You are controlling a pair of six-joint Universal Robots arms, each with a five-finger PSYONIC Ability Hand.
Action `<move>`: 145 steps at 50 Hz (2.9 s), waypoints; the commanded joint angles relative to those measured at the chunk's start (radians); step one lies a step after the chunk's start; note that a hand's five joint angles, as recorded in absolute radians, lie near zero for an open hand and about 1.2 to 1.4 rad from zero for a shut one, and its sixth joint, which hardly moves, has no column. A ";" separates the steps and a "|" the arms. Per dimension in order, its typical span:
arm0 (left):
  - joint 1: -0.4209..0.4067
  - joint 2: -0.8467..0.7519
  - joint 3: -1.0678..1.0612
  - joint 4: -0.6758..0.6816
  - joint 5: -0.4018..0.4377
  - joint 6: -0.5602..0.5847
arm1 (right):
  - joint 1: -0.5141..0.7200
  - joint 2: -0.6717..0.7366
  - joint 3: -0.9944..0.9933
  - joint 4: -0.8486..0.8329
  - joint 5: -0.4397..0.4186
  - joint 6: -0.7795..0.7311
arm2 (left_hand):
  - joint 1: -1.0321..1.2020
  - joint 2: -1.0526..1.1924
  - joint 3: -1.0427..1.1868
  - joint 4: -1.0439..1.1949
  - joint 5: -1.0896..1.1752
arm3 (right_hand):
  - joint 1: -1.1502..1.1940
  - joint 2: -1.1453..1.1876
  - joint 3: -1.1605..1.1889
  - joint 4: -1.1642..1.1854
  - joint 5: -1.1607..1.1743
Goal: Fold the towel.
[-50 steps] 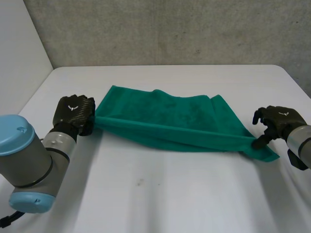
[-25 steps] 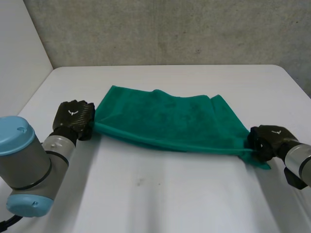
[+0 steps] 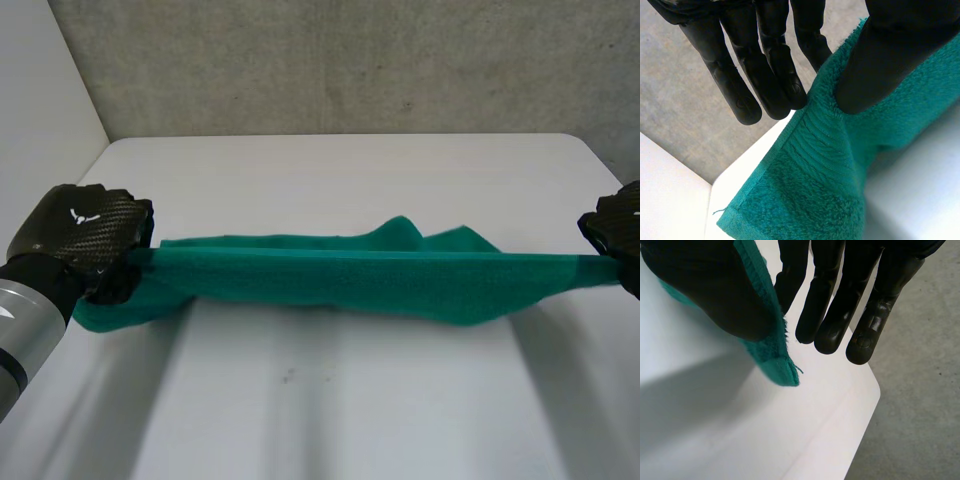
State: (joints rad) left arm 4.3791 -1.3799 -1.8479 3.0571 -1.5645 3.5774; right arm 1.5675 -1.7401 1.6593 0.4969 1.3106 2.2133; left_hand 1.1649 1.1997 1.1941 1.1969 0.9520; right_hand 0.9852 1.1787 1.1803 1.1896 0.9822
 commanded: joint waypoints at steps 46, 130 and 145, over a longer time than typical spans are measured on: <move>-0.012 -0.501 0.148 0.519 -0.046 -0.028 | 0.240 0.393 -0.051 -0.690 0.185 0.345 | 0.231 0.197 0.202 0.199 0.270 | 0.411 0.218 0.216 0.207 0.240; 0.132 -0.370 -0.057 0.266 0.014 0.185 | 0.040 0.381 0.074 -0.366 0.081 -0.021 | 0.231 0.197 0.202 0.199 0.270 | 0.411 0.218 0.216 0.207 0.240; 0.060 -0.843 0.490 0.454 -0.022 0.193 | 0.124 0.810 -0.387 -0.491 0.202 0.048 | 0.231 0.197 0.202 0.199 0.270 | 0.411 0.218 0.216 0.207 0.240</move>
State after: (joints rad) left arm 4.4531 -2.0634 -1.5675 3.5095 -1.5706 3.7673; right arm 1.6702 -1.0819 1.4583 0.0143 1.4806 2.2412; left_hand 1.1464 1.2009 1.1917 1.1967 0.9712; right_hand 0.9852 1.1787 1.1805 1.1899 0.9949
